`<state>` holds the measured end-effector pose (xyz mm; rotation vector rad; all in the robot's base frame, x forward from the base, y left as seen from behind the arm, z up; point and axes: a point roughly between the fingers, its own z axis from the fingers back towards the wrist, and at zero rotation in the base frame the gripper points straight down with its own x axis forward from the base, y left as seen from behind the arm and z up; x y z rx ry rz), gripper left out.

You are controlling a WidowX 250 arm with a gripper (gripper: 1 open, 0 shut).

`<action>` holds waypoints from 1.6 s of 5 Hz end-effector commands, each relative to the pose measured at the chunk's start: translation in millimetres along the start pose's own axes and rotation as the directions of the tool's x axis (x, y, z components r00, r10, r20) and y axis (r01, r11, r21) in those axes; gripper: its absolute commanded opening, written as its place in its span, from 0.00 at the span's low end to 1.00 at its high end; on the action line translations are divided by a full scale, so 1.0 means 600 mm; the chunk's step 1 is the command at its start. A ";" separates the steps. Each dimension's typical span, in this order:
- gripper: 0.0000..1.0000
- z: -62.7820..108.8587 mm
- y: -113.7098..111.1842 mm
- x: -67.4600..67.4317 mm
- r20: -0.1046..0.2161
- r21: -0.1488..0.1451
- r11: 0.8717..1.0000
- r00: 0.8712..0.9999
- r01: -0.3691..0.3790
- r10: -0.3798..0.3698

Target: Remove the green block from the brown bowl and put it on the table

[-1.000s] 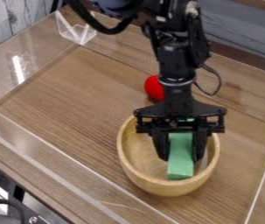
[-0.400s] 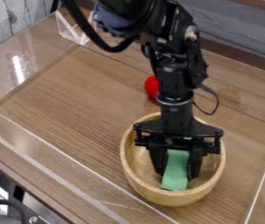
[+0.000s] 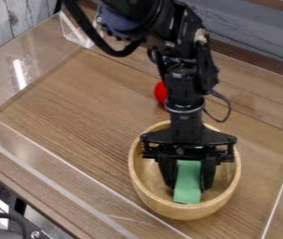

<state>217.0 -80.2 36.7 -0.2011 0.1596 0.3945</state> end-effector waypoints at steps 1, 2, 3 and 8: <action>0.00 0.017 -0.027 0.011 0.045 -0.030 0.999 0.999 -0.025 0.026; 0.00 0.033 -0.028 0.014 0.053 -0.028 0.999 0.998 -0.043 0.044; 0.00 0.045 -0.028 0.017 0.056 -0.026 0.998 0.997 -0.060 0.062; 0.00 0.193 0.027 0.094 0.163 -0.102 0.993 0.984 -0.057 0.074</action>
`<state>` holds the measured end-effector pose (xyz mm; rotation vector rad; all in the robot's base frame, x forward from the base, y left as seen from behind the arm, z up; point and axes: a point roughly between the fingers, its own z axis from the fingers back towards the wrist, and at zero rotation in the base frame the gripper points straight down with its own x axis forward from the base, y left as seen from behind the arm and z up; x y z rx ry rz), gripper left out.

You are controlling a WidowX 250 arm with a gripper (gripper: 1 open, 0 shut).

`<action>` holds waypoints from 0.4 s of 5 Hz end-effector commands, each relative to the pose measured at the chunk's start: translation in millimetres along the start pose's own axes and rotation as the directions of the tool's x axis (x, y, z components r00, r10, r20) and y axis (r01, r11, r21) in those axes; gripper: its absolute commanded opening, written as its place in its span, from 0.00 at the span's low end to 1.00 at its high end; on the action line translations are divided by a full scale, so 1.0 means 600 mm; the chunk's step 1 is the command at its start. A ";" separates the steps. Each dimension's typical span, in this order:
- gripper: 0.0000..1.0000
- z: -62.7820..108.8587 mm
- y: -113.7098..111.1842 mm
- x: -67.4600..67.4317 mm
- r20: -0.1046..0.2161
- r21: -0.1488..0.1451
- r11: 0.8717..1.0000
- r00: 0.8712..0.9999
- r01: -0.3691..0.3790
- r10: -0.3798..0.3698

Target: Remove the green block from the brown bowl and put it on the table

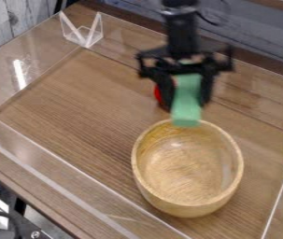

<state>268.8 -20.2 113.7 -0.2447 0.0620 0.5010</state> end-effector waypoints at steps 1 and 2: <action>0.00 0.043 0.055 0.023 0.095 -0.028 0.999 0.995 -0.015 0.018; 0.00 0.043 0.110 0.034 0.125 -0.025 0.997 0.990 -0.068 0.071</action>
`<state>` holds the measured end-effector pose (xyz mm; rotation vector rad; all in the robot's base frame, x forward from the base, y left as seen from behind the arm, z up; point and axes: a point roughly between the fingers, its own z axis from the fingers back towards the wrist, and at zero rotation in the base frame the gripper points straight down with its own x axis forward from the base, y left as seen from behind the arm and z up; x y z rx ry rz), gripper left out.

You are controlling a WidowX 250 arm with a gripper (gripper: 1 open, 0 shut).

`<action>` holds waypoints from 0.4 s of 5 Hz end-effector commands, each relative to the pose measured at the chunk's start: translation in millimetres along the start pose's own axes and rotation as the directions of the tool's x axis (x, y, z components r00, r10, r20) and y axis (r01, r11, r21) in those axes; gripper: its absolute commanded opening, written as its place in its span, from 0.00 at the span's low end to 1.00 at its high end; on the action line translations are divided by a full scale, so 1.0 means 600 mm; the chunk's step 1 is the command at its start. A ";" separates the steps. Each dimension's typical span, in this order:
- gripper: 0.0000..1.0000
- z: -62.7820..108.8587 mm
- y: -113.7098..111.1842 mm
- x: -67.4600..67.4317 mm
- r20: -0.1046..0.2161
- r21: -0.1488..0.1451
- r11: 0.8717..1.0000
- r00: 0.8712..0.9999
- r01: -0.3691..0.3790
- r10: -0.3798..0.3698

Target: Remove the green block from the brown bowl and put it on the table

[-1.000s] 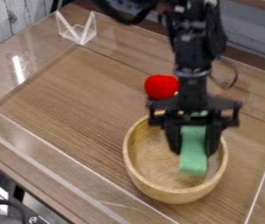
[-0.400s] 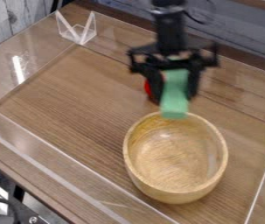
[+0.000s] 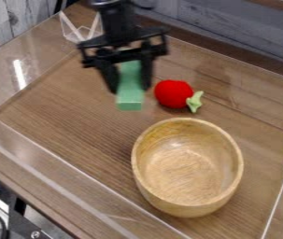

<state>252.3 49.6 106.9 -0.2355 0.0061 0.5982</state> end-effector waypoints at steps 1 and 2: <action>0.00 0.010 0.021 -0.002 0.078 -0.008 1.000 0.997 -0.014 0.015; 0.00 -0.013 0.031 -0.003 0.091 0.003 1.000 0.996 0.002 -0.002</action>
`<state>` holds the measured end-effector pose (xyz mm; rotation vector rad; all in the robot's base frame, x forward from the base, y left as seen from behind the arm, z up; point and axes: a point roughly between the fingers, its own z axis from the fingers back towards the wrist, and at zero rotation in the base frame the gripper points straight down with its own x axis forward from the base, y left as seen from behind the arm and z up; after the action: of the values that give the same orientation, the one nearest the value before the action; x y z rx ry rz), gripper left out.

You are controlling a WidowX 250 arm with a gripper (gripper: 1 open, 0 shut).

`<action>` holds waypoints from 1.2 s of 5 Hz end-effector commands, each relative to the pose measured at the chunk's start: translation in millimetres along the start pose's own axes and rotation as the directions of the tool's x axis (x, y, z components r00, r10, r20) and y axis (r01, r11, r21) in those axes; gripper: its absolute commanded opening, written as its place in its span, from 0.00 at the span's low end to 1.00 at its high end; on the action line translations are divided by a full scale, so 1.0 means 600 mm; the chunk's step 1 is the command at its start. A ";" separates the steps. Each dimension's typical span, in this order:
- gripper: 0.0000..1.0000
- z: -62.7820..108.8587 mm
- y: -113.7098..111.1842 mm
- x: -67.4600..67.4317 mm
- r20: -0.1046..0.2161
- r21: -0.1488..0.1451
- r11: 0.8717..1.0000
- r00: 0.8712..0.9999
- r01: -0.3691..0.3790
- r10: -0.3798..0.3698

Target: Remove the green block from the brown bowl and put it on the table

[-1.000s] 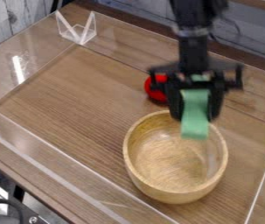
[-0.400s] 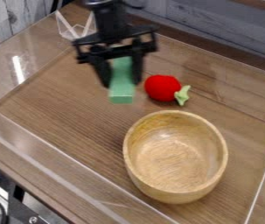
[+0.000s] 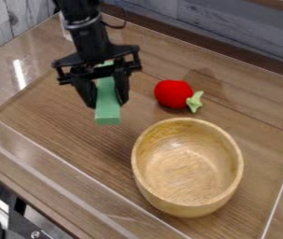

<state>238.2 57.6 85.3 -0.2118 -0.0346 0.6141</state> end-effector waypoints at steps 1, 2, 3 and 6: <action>0.00 -0.003 0.001 -0.002 0.050 0.003 0.998 0.997 0.064 -0.064; 0.00 -0.016 -0.004 -0.010 0.056 0.008 0.994 0.992 0.109 -0.109; 0.00 -0.026 -0.009 -0.015 0.058 0.018 0.985 0.983 0.174 -0.174; 0.00 0.024 -0.014 0.012 0.138 0.044 0.998 0.990 0.033 -0.039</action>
<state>240.2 55.5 87.7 -0.1324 -0.1022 0.5950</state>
